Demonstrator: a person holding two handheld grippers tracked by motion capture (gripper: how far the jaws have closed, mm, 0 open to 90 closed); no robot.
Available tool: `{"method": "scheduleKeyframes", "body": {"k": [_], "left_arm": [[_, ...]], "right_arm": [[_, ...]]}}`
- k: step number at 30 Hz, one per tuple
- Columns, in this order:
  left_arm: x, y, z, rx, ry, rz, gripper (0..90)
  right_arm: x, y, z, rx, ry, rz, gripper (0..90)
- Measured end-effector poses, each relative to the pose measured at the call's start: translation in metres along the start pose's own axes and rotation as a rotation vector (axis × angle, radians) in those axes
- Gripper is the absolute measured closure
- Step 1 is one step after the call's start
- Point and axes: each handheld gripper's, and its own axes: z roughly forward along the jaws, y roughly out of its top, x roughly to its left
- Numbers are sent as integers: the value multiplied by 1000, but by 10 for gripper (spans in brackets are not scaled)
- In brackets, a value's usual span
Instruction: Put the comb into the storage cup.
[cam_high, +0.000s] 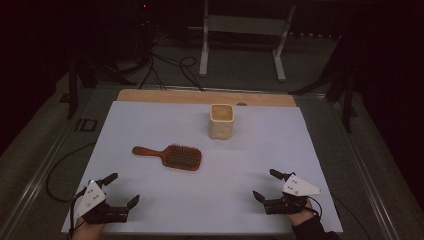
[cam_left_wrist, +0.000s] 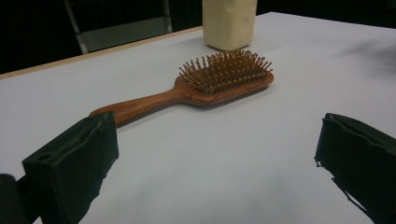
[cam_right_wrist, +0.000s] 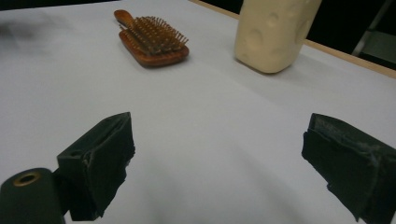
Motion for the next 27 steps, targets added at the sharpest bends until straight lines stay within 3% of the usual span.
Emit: {"method": "scheduleKeyframes", "body": {"k": [10,17,24,27], "left_arm": [[-2,2,3,18,-43,11,0],[-6,4,4,42,-49,29,0],[-10,16,1,35,-62,55,0],[-10,20,-1,39,-81,38,0]], "right_arm": [[3,-1,1,15,4,-17,86],[3,-1,0,10,2,-12,86],[5,1,0,1,0,-18,87],[5,1,0,-1,-3,-16,87]]}}
